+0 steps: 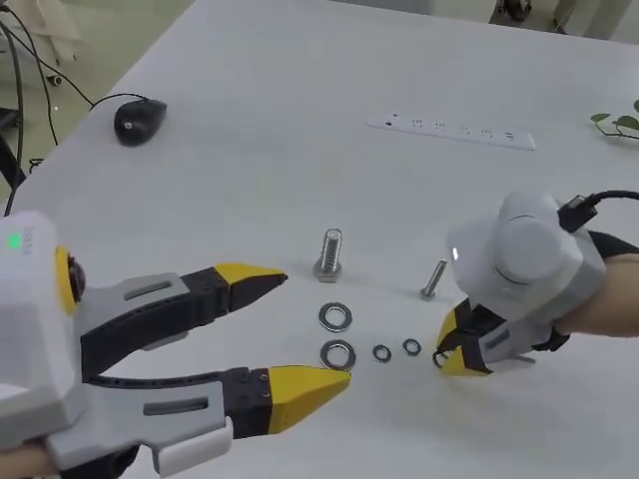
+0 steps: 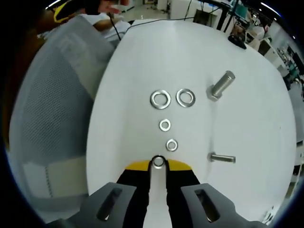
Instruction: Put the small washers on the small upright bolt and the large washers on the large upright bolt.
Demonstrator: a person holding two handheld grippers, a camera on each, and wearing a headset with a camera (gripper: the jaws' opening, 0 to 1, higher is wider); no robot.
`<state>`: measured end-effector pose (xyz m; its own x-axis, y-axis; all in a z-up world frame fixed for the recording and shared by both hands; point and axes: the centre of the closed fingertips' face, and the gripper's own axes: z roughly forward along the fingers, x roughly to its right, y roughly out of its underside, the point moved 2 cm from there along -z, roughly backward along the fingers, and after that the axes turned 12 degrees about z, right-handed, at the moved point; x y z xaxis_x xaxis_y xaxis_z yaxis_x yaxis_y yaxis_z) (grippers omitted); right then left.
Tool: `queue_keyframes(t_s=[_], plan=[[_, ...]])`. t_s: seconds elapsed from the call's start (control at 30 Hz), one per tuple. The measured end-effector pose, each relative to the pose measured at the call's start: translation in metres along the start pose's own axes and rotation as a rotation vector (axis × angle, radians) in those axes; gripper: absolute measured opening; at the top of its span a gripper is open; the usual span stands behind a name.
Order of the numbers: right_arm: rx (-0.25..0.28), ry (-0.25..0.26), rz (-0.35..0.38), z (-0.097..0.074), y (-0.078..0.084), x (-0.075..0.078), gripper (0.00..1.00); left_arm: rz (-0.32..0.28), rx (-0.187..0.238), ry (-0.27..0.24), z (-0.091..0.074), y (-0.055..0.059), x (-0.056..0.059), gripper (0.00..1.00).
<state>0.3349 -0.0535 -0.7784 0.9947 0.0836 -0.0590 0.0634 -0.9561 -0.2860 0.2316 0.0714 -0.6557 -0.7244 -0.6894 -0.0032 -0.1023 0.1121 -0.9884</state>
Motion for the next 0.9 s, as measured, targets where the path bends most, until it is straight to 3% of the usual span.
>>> queue_keyframes(t_s=[0.13, 0.4, 0.47, 0.7, 0.9], plan=[[0.021, 0.027, 0.009, -0.015, -0.004, 0.010, 0.11, 0.006, -0.013, 0.007, 0.002, 0.003, 0.002, 0.53], [0.014, 0.083, 0.019, -0.039, -0.002, 0.033, 0.11, 0.003, -0.014, 0.013, 0.003, 0.005, 0.006, 0.53], [0.013, 0.097, 0.020, -0.042, -0.001, 0.045, 0.11, 0.003, -0.013, 0.013, 0.003, 0.004, 0.006, 0.53], [0.022, 0.128, 0.023, -0.051, -0.015, 0.059, 0.11, 0.003, -0.019, 0.013, 0.002, 0.005, 0.005, 0.53], [0.024, 0.143, 0.028, -0.048, -0.022, 0.070, 0.11, 0.002, -0.019, 0.014, 0.002, 0.004, 0.005, 0.53]])
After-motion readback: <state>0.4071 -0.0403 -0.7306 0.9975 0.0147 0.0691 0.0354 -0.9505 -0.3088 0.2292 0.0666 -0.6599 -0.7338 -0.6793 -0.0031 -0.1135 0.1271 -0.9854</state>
